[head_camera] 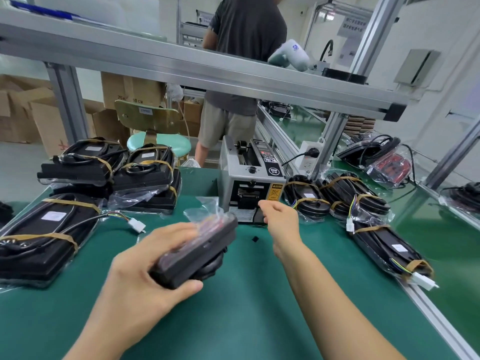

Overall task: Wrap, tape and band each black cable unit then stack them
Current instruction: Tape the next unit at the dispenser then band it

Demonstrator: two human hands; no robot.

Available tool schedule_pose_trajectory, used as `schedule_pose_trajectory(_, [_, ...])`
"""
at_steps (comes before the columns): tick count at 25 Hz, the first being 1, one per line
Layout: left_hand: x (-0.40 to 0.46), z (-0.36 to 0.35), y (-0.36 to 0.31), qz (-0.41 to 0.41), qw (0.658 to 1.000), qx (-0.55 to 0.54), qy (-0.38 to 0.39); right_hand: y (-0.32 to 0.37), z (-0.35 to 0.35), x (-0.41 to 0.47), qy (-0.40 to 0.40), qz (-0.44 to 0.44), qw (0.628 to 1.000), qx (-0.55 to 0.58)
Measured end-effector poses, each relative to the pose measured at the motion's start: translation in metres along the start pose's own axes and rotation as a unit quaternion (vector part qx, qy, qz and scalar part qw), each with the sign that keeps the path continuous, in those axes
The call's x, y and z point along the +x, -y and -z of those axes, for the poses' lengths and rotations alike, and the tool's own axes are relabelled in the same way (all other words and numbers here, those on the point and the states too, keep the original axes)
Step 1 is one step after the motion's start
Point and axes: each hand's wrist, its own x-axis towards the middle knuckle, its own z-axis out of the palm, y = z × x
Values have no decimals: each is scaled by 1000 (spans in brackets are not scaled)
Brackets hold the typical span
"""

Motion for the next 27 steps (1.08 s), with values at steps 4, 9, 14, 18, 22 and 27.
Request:
schedule_pose_trajectory(4, [0, -11, 0, 16, 999, -27, 20, 6, -18, 27, -47, -53, 997, 38])
schedule_pose_trajectory(9, [1, -11, 0, 18, 1000, -21, 10, 8, -27, 41, -90, -72, 992, 46])
schedule_pose_trajectory(14, [-1, -12, 0, 18, 1000, -1, 23, 12, -38, 45, -113, -122, 979, 117])
schedule_pose_trajectory(18, [0, -12, 0, 17, 1000, 6, 11, 27, -29, 16, -32, -139, 976, 166])
schedule_pose_trajectory(22, [3, -17, -3, 32, 999, -16, -28, 35, 2, -66, 197, 46, 970, 135])
schedule_pose_trajectory(27, [4, -24, -6, 39, 998, -8, -44, 18, 10, -107, 262, 85, 955, 109])
